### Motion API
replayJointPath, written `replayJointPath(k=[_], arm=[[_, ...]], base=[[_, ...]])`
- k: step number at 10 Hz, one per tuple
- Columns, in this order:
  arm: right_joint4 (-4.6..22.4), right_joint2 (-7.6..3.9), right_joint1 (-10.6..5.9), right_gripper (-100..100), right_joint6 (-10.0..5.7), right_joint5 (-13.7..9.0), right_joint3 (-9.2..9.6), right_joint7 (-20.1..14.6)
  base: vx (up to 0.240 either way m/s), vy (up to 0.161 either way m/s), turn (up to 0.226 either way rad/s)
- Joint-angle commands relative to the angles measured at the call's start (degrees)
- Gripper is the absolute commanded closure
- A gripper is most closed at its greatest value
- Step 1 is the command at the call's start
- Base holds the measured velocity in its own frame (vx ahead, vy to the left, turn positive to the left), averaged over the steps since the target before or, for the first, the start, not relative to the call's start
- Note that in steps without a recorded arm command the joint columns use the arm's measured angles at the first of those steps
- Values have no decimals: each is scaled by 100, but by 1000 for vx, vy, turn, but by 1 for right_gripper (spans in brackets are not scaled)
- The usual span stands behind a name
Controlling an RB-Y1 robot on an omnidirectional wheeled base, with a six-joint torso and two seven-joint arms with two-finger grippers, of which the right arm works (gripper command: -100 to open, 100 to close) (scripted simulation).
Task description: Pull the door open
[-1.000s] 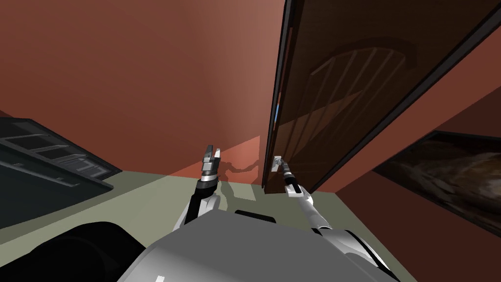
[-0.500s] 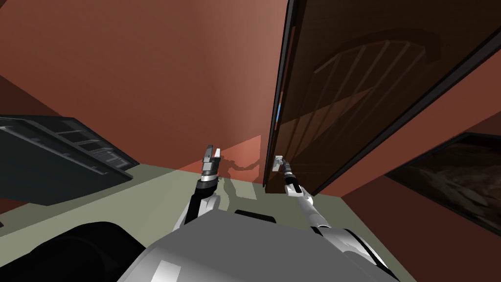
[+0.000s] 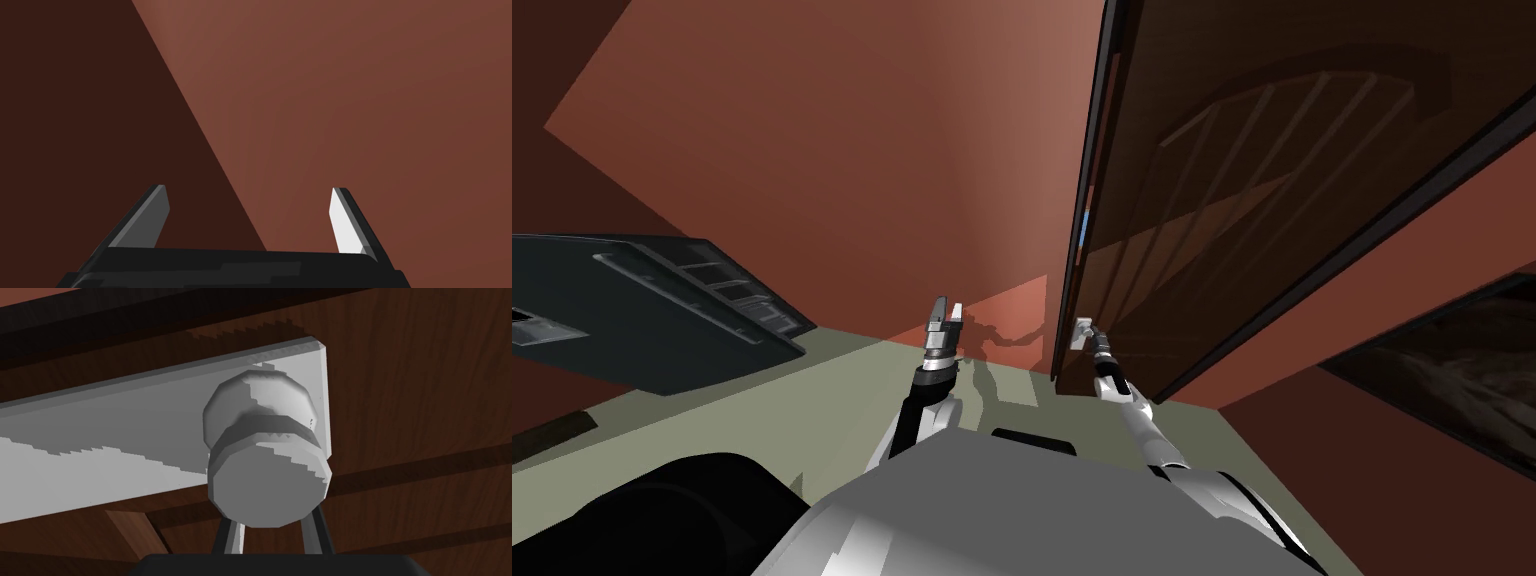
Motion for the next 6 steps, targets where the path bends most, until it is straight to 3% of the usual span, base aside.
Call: replayJointPath(k=[1, 6], arm=[[-113, 72, -52, 100, -56, -57, 65, -164], [-123, 126, -56, 100, 26, -570, -11, -857]], base=[[-47, -50, 78], [-56, -47, 133]])
